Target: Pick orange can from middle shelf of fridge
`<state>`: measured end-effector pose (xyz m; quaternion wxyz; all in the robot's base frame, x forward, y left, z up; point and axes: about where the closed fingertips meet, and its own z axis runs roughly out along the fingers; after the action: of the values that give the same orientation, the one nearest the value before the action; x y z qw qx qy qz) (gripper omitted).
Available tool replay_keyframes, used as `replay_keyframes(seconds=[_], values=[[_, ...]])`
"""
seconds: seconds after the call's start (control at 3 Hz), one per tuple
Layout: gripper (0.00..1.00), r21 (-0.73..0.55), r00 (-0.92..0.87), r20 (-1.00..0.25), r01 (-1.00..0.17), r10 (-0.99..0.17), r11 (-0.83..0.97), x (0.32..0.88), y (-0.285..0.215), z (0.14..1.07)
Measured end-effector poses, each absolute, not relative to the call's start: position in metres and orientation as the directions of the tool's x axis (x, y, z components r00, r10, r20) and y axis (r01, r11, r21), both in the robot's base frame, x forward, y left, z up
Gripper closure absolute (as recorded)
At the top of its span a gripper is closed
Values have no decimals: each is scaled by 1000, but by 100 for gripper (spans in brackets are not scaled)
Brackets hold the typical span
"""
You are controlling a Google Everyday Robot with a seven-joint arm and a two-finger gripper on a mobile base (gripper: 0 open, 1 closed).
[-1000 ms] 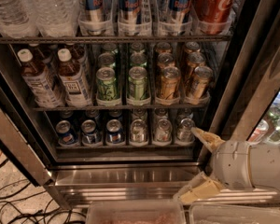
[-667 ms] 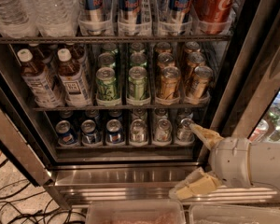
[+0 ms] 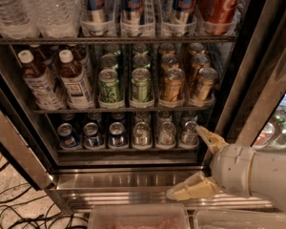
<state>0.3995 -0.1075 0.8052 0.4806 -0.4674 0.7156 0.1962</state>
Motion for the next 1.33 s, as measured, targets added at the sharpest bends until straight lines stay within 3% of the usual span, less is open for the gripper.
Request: replay_keyframes(seconds=[0.67, 1.33], values=[[0, -299, -1, -920, -647, -393, 701, 426, -109, 832], [0, -248, 120, -967, -633, -223, 733, 460, -92, 829]])
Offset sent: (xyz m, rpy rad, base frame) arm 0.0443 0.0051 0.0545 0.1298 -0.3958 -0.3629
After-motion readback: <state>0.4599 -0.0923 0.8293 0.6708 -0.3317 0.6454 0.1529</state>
